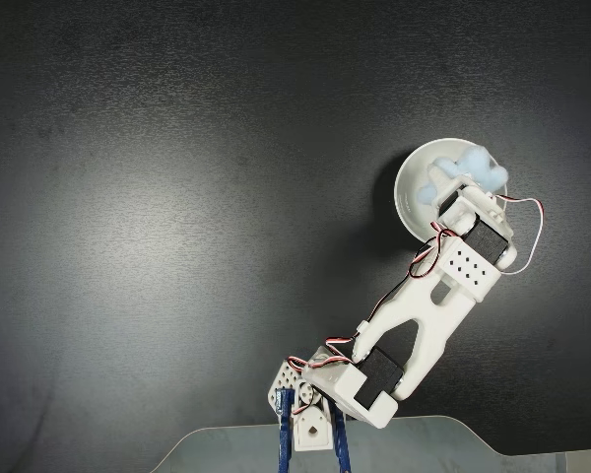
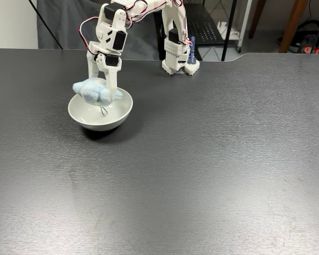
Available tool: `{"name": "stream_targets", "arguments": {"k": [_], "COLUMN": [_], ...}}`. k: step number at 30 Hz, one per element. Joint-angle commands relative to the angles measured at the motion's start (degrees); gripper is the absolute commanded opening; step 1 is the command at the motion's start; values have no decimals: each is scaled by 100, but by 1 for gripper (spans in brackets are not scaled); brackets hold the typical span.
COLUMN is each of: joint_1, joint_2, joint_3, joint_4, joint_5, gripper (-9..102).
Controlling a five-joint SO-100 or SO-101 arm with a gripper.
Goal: Grasp a skyblue doll and put it in the white bowl.
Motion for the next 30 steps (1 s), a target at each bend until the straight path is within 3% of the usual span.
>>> {"name": "stream_targets", "arguments": {"k": [1,30], "joint_1": [35,-44], "joint_2": [220,149], "joint_3": [-396,-501], "joint_4": [0,-88], "joint_5": [-44,-123], "gripper": [43,43]}}
